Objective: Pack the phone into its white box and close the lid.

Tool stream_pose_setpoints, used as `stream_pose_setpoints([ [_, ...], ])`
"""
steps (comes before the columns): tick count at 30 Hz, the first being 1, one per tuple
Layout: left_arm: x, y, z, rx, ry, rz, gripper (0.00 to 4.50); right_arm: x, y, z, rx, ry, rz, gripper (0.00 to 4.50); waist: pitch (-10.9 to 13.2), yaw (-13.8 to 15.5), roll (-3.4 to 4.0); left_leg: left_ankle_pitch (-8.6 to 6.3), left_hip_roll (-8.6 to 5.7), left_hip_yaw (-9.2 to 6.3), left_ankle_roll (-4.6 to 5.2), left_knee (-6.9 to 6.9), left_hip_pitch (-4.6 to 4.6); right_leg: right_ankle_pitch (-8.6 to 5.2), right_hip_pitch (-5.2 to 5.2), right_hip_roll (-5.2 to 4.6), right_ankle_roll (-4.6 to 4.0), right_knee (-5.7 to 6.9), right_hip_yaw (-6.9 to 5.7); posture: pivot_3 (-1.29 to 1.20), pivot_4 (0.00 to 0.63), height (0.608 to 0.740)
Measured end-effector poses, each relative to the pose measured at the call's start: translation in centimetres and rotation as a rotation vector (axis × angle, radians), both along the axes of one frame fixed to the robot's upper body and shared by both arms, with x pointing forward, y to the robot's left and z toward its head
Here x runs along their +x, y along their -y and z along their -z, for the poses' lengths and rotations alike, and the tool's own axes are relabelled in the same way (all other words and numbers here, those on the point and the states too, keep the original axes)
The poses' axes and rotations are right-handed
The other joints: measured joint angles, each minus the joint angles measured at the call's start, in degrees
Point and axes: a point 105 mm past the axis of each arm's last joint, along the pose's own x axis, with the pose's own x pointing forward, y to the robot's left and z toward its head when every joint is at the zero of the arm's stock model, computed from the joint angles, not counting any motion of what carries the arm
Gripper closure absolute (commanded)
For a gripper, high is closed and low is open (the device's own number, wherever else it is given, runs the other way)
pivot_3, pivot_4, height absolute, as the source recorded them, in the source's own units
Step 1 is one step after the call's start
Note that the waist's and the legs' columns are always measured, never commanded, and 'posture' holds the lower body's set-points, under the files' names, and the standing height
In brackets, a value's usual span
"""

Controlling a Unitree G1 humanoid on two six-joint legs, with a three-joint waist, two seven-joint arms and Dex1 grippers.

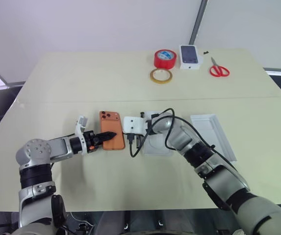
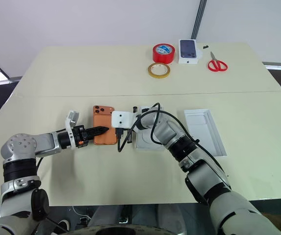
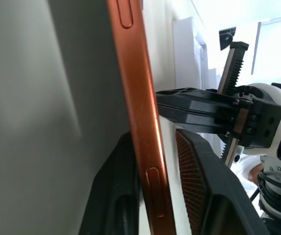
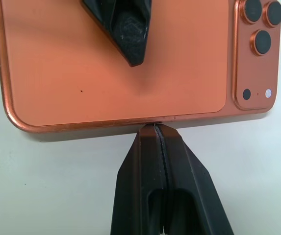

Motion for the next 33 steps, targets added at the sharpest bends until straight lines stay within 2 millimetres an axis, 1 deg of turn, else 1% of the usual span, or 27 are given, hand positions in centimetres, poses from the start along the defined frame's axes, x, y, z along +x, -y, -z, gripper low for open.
stream_pose_setpoints([
  [2, 0.1, 0.0, -0.1, -0.013, 0.0, -0.001, 4.24, 0.1, 0.1, 0.0, 0.004, 0.004, 0.004, 4.5, 0.0, 0.0, 0.0, 0.0, 0.0, 0.0, 0.0, 0.0, 0.01, 0.0, 0.01, 0.0, 0.0, 0.0, 0.0, 0.0, 0.15, 0.74],
  [3, 0.2, 0.1, -0.5, -0.031, 0.015, 0.002, 4.47, 0.1, 0.1, 0.0, 0.008, 0.005, 0.007, 4.5, 0.0, 0.03, 0.01, 0.0, 0.0, 0.0, 0.0, -0.01, 0.03, 0.0, 0.03, 0.0, 0.0, 0.0, 0.0, 0.0, 0.15, 0.74],
  [9, 0.2, 0.1, -0.5, -0.045, 0.019, -0.003, 4.47, 0.5, 0.6, -0.6, 0.104, -0.028, 0.055, 4.5, 0.03, 0.06, 0.0, 0.0, 0.01, -0.01, 0.0, -0.02, -0.09, 0.0, -0.08, 0.0, 0.0, -0.01, 0.0, 0.0, 0.15, 0.74],
  [11, 0.2, 0.2, -0.6, -0.049, 0.033, 0.0, 4.47, 0.5, 1.0, -1.5, 0.181, -0.047, 0.077, 4.5, 0.04, 0.15, 0.0, 0.0, 0.01, -0.02, -0.01, -0.02, -0.25, 0.0, -0.21, 0.0, 0.0, -0.03, 0.0, 0.0, 0.15, 0.74],
  [13, 0.1, 0.2, -0.7, -0.052, 0.037, 0.002, 4.5, 0.2, 1.7, -3.0, 0.282, -0.083, 0.085, 3.97, 0.05, 0.21, -0.01, 0.01, 0.0, -0.03, -0.01, -0.02, -0.44, 0.0, -0.36, 0.0, 0.0, -0.03, 0.0, 0.0, 0.15, 0.74],
  [14, 0.2, 0.3, -0.8, -0.061, 0.038, 0.004, 4.5, -0.2, 2.3, -4.0, 0.358, -0.131, 0.082, 3.62, 0.05, 0.36, -0.01, 0.01, 0.0, -0.05, 0.0, -0.01, -0.56, 0.0, -0.45, 0.0, 0.0, -0.04, 0.0, 0.0, 0.15, 0.74],
  [16, 0.1, 0.2, -1.0, -0.089, 0.039, 0.002, 4.5, -1.4, 3.5, -5.8, 0.465, -0.198, 0.041, 2.64, 0.05, 0.43, -0.02, 0.01, 0.01, -0.08, 0.0, 0.0, -0.82, 0.01, -0.7, 0.0, 0.0, -0.04, -0.02, 0.0, 0.15, 0.74],
  [17, 0.1, 0.2, -1.3, -0.118, 0.049, -0.004, 4.5, -2.6, 4.4, -6.5, 0.495, -0.226, -0.005, 2.11, 0.05, 0.57, -0.03, 0.01, 0.0, -0.08, 0.0, 0.01, -0.94, 0.01, -0.82, 0.0, 0.0, -0.04, -0.02, 0.0, 0.15, 0.74],
  [18, 0.1, 0.1, -1.5, -0.137, 0.058, -0.011, 4.5, -3.6, 5.3, -6.6, 0.499, -0.246, -0.029, 1.66, 0.06, 0.59, -0.05, 0.0, 0.0, -0.08, 0.02, 0.01, -0.99, 0.01, -0.88, 0.0, 0.0, -0.05, -0.02, 0.0, 0.15, 0.74],
  [20, 0.2, 0.0, -2.1, -0.162, 0.087, -0.023, 4.5, -5.8, 7.1, -5.4, 0.451, -0.296, -0.059, 0.58, 0.08, 0.55, -0.08, -0.03, 0.0, -0.08, 0.06, 0.0, -1.04, 0.01, -0.91, 0.0, 0.0, -0.12, -0.02, 0.0, 0.15, 0.74],
  [23, 0.4, 0.3, -2.6, -0.171, 0.116, -0.029, 4.5, -8.4, 9.5, -2.7, 0.332, -0.347, -0.071, 0.58, 0.12, 0.56, -0.14, -0.03, 0.0, -0.06, 0.06, -0.01, -1.09, 0.01, -0.94, -0.01, 0.0, -0.17, -0.01, 0.0, 0.15, 0.74],
  [24, 0.5, 0.3, -2.6, -0.167, 0.118, -0.031, 4.5, -8.9, 10.2, -2.1, 0.297, -0.34, -0.071, 0.58, 0.17, 0.42, -0.18, -0.03, 0.0, -0.04, 0.06, 0.0, -1.08, 0.01, -0.95, -0.01, 0.0, -0.17, 0.0, 0.0, 0.15, 0.74],
  [26, 0.6, 0.3, -2.7, -0.167, 0.123, -0.034, 4.5, -9.3, 11.2, -1.3, 0.243, -0.292, -0.072, 0.58, 0.24, 0.19, -0.29, -0.01, 0.02, -0.03, 0.04, -0.01, -1.05, 0.01, -0.95, 0.0, 0.0, -0.12, 0.01, 0.0, 0.15, 0.74],
  [28, 0.6, 0.4, -2.7, -0.165, 0.125, -0.031, 4.5, -9.5, 11.6, -0.9, 0.213, -0.246, -0.08, 0.58, 0.3, 0.35, -0.36, -0.02, 0.05, -0.03, 0.08, -0.01, -0.97, 0.06, -0.94, 0.02, -0.1, -0.02, 0.0, 0.0, 0.15, 0.74],
  [29, 0.6, 0.4, -2.7, -0.164, 0.126, -0.032, 4.5, -9.5, 11.8, -0.8, 0.207, -0.232, -0.079, 0.8, 0.31, 0.41, -0.38, -0.01, 0.07, -0.04, 0.08, 0.0, -0.97, 0.1, -0.94, 0.02, -0.15, -0.01, 0.0, 0.0, 0.15, 0.74],
  [31, 0.7, 0.4, -2.7, -0.161, 0.127, -0.034, 4.5, -9.3, 12.0, -0.6, 0.197, -0.2, -0.067, 1.48, 0.35, 0.44, -0.44, 0.01, 0.08, -0.04, 0.06, 0.0, -0.96, 0.13, -0.94, 0.04, -0.2, -0.01, 0.0, 0.0, 0.15, 0.74],
  [33, 0.7, 0.5, -2.7, -0.16, 0.128, -0.032, 4.5, -8.9, 12.2, -0.5, 0.193, -0.178, -0.048, 2.51, 0.38, 0.54, -0.49, 0.12, 0.08, -0.04, -0.12, 0.01, -0.97, 0.13, -0.94, 0.04, -0.2, -0.02, 0.0, 0.0, 0.15, 0.74],
])
